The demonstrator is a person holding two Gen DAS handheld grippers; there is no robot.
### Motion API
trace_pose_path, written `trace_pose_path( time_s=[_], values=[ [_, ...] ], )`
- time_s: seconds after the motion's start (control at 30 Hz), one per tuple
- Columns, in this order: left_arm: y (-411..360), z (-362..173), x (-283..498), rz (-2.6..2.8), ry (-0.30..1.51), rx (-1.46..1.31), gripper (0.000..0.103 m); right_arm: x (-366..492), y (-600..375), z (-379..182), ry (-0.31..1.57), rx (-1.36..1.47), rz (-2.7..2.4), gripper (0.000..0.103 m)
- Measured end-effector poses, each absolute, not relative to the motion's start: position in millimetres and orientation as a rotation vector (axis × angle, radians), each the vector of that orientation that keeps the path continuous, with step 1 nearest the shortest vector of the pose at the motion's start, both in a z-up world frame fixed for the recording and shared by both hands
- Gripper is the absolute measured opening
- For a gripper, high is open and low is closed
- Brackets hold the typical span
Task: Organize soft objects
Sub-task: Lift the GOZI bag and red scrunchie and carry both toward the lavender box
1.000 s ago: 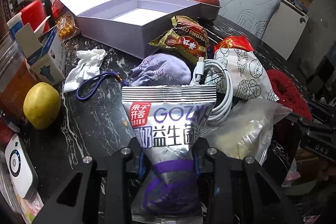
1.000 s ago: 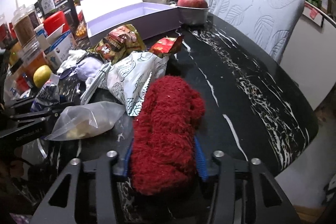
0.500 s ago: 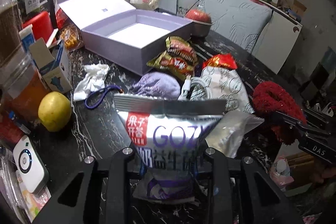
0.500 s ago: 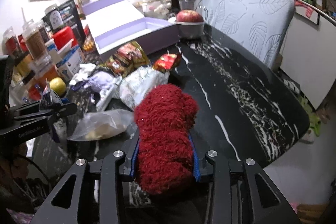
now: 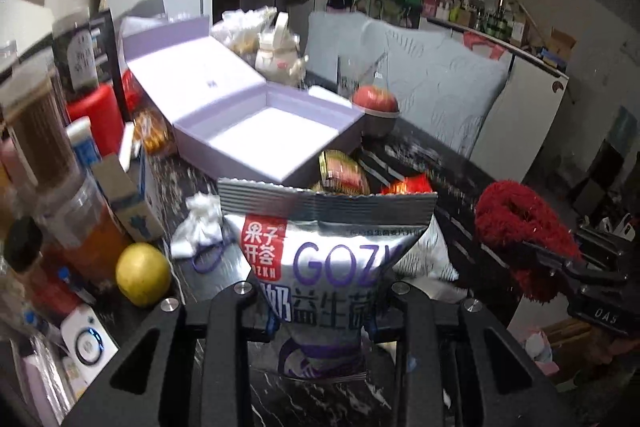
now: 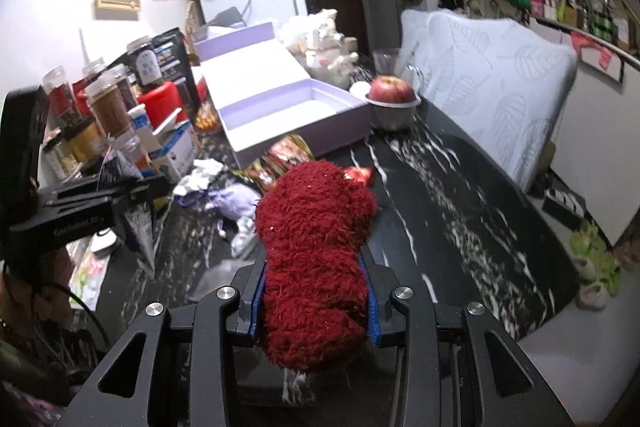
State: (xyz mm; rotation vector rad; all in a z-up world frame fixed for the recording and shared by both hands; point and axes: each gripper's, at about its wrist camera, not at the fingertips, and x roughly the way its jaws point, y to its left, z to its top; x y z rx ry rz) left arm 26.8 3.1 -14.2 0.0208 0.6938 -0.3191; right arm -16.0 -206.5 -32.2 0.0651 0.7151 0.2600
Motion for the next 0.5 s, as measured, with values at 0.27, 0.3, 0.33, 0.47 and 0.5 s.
trace_pose_path(
  time_s=[0.27,0.3,0.33,0.47,0.5],
  values=[
    [6,24,47,-0.303,0.593,0.023,0.030,3,-195,-7,0.662,0.033,0.305,0.037],
    [7,29,51,-0.298,0.582,0.025,0.030,6,-193,-4,0.656,0.030,0.307,0.037],
    [7,31,54,-0.296,0.574,0.025,0.030,11,-191,0,0.646,0.026,0.314,0.037],
    [9,44,71,-0.282,0.537,0.029,0.030,30,-186,13,0.617,0.010,0.336,0.037],
    [10,48,78,-0.277,0.526,0.028,0.030,35,-184,16,0.612,0.005,0.338,0.037]
  ],
)
